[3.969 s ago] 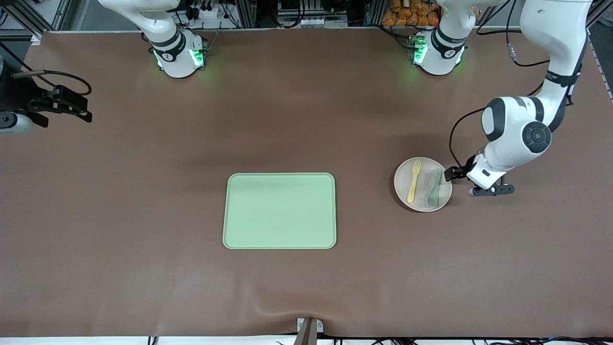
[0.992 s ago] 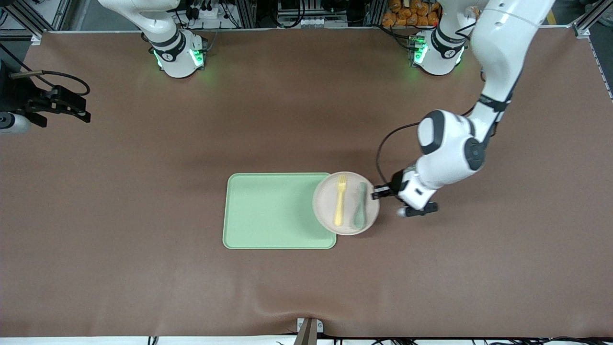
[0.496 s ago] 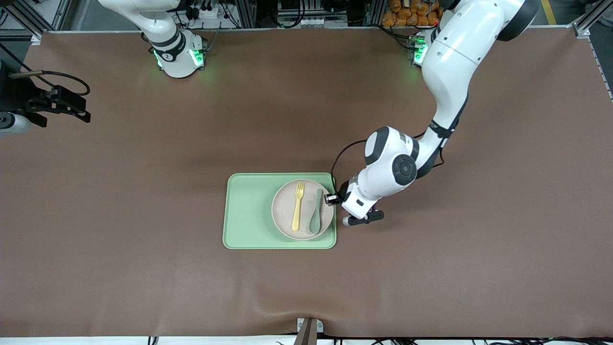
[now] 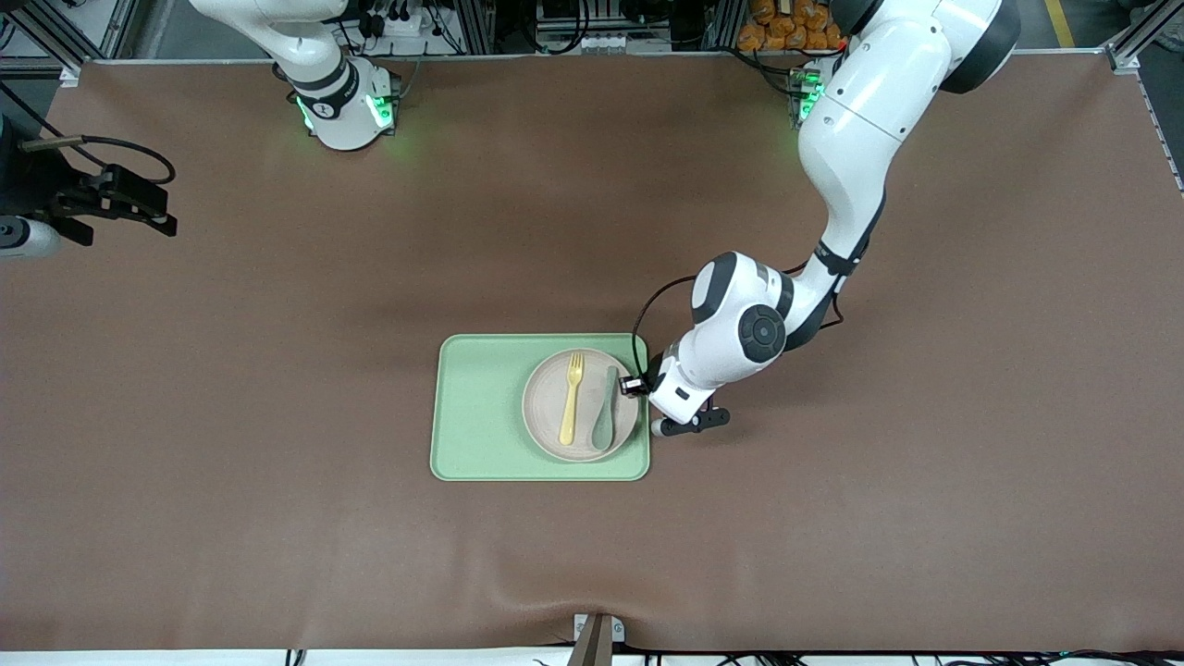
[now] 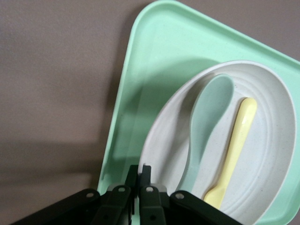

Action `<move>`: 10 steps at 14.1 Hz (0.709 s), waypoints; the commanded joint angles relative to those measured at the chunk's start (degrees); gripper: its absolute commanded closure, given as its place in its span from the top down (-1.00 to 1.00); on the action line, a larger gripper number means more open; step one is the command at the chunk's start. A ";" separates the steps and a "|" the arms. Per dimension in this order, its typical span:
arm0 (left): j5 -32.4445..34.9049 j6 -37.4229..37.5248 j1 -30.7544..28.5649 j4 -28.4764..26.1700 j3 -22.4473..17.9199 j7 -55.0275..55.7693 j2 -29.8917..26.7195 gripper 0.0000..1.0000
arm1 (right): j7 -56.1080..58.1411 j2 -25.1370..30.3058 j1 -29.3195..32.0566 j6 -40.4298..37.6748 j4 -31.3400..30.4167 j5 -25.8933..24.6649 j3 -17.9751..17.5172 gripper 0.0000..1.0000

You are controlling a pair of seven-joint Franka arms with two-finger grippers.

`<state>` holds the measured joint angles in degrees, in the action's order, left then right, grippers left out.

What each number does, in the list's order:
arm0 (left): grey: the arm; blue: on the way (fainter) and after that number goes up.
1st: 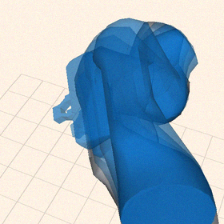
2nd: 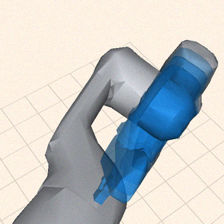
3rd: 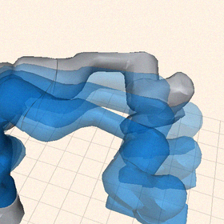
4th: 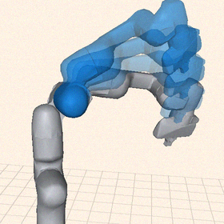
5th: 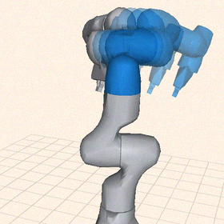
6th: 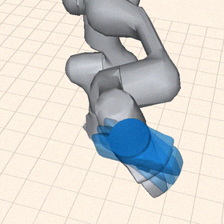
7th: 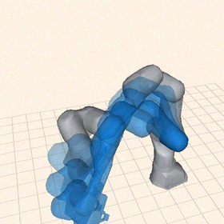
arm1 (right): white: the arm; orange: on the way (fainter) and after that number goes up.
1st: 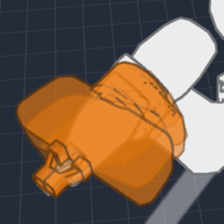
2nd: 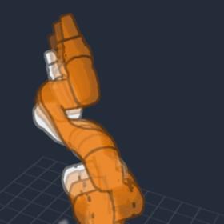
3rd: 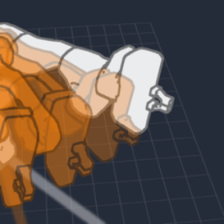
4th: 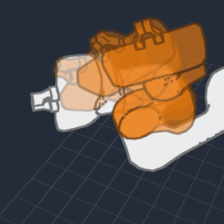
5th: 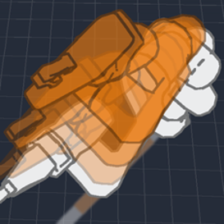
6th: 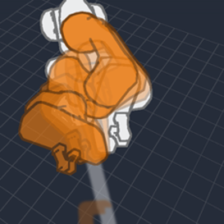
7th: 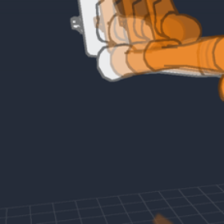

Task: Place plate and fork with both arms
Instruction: 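Carry the plate over the green tray and lower it onto it, then open the left gripper to release the plate on the tray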

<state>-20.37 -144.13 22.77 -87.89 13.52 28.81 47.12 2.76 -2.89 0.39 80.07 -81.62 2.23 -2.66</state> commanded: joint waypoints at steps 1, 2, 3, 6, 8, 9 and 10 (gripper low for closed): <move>1.38 -0.62 0.78 -0.61 -0.77 1.34 0.08 -0.95 | 0.76 -0.19 0.84 -0.18 0.41 1.02 -0.24 1.00; 1.38 -0.62 0.78 -0.79 -0.77 1.42 0.08 -0.90 | 0.76 -0.28 0.85 0.17 0.41 1.02 -0.24 1.00; 1.38 -0.62 0.78 -0.96 -0.86 1.42 0.08 -0.84 | 0.76 -0.37 0.85 0.34 0.41 1.02 -0.33 1.00; 3.74 -0.19 0.61 -1.23 -0.86 1.60 -0.62 0.34 | 0.85 -0.54 0.49 1.31 0.41 0.67 -0.33 1.00; 6.12 1.91 -0.26 -1.32 -0.86 3.61 -2.63 1.00 | 0.85 -1.59 0.41 1.49 0.50 0.58 -0.33 1.00; 7.00 4.36 -0.44 -0.79 -0.95 4.75 -4.21 1.00 | 0.76 -2.38 0.49 1.40 0.50 0.75 -0.33 1.00; 8.31 7.17 -0.71 -0.53 -2.17 5.20 -6.40 1.00 | 0.67 -2.65 0.49 1.31 0.50 1.02 -0.33 1.00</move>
<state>-14.89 -142.24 22.44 -87.94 13.06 31.39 45.82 2.82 -4.19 0.38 81.25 -81.66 2.30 -2.68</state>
